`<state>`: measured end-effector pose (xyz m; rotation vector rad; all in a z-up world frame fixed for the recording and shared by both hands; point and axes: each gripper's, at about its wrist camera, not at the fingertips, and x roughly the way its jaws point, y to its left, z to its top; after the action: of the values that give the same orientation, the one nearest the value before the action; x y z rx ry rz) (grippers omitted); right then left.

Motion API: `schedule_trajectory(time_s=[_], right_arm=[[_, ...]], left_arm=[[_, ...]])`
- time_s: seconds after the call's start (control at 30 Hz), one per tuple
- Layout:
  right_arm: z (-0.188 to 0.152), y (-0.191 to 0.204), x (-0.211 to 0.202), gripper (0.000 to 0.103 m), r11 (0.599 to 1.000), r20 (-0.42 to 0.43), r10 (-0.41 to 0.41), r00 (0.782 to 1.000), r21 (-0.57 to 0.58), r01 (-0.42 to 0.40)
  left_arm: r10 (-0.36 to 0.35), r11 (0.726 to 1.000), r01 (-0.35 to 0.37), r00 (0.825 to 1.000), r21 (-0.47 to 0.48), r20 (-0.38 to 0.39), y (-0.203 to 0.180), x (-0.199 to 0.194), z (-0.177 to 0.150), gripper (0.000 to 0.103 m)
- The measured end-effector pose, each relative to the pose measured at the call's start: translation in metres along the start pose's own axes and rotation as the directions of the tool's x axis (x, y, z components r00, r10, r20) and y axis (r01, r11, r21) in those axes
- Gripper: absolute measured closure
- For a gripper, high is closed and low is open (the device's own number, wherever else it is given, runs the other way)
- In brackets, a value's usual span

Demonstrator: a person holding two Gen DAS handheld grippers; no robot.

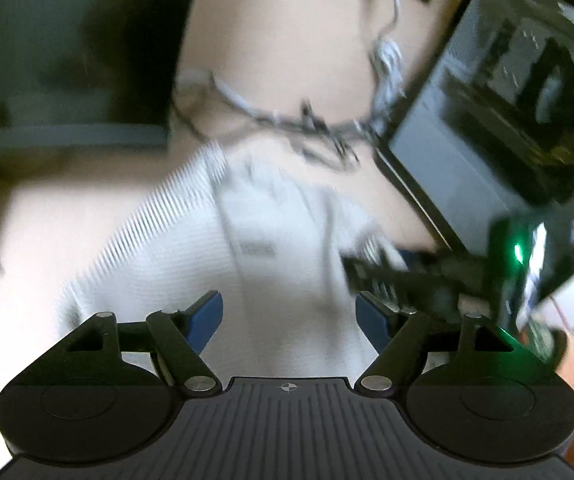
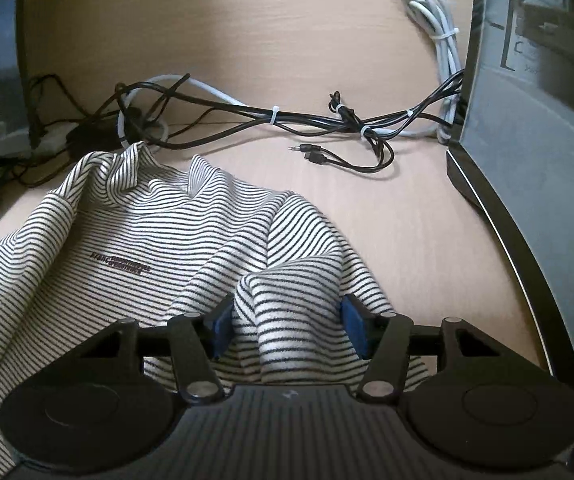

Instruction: Fold clothes

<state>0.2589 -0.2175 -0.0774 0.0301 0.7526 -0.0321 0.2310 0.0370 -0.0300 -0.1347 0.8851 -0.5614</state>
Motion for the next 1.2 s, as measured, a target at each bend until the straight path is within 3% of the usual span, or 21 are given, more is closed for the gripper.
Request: schedule_trajectory(time_s=[0.17,0.33,0.47,0.53,0.6,0.67,0.73,0.83,0.87,0.93,0.97,1.0,1.03,1.1,1.2], right_arm=[[-0.002,-0.001,-0.001,0.048,1.000,0.000,-0.010,1.000,0.020,0.010],[-0.005,-0.004,-0.004,0.047,0.999,0.004,-0.027,1.000,0.019,0.027],[-0.009,-0.008,-0.021,0.047,0.999,0.034,-0.038,0.999,0.036,0.037],[-0.013,-0.007,-0.043,0.047,0.999,0.066,-0.009,0.998,0.036,0.006],[-0.019,-0.004,-0.066,0.048,0.999,0.088,0.034,0.996,0.019,-0.036],[-0.025,-0.001,-0.088,0.049,0.996,0.096,0.084,0.992,-0.002,-0.084],[-0.031,0.008,-0.102,0.048,0.991,0.089,0.133,0.987,-0.027,-0.131],[-0.041,0.024,-0.114,0.048,0.976,0.038,0.217,0.975,-0.041,-0.216],[-0.045,0.029,-0.115,0.048,0.968,0.016,0.248,0.969,-0.047,-0.247],[-0.055,0.039,-0.117,0.048,0.951,-0.026,0.299,0.954,-0.068,-0.300],[-0.060,0.044,-0.117,0.048,0.943,-0.049,0.318,0.947,-0.086,-0.321],[-0.065,0.048,-0.117,0.048,0.934,-0.072,0.335,0.939,-0.104,-0.341],[-0.070,0.053,-0.116,0.048,0.924,-0.096,0.352,0.931,-0.121,-0.362],[-0.080,0.058,-0.113,0.048,0.928,-0.134,0.315,0.939,-0.165,-0.335],[-0.087,0.048,-0.109,0.049,0.940,-0.143,0.258,0.956,-0.194,-0.282]], left_arm=[[0.041,0.997,-0.046,0.996,-0.059,-0.084,0.019,0.020,-0.021,0.029],[0.141,0.986,-0.144,0.989,-0.079,-0.041,0.045,0.020,-0.017,0.034],[0.276,0.958,-0.273,0.961,-0.084,0.030,0.065,0.001,-0.007,0.047],[0.263,0.963,-0.258,0.963,-0.079,0.056,0.063,-0.017,-0.006,0.037],[0.169,0.985,-0.167,0.985,-0.046,0.037,0.053,-0.030,-0.009,0.023],[0.079,0.997,-0.079,0.997,0.001,-0.019,0.036,-0.034,-0.023,0.017],[0.075,0.993,-0.068,0.994,0.092,-0.081,0.014,-0.028,-0.041,0.015],[0.138,0.966,-0.100,0.979,0.237,-0.149,-0.009,-0.009,-0.069,0.018],[0.159,0.954,-0.119,0.979,0.274,-0.129,-0.011,-0.006,-0.075,0.023],[0.171,0.945,-0.137,0.981,0.296,-0.091,-0.010,-0.008,-0.079,0.050],[0.166,0.947,-0.138,0.983,0.289,-0.073,-0.007,-0.012,-0.078,0.075],[0.161,0.950,-0.140,0.985,0.278,-0.055,-0.004,-0.015,-0.076,0.087],[0.163,0.956,-0.150,0.986,0.251,-0.034,0.002,-0.021,-0.070,0.093],[0.245,0.943,-0.249,0.968,0.223,0.045,0.016,-0.036,-0.058,0.095],[0.385,0.905,-0.404,0.911,0.133,0.148,0.046,-0.064,-0.040,0.098]])
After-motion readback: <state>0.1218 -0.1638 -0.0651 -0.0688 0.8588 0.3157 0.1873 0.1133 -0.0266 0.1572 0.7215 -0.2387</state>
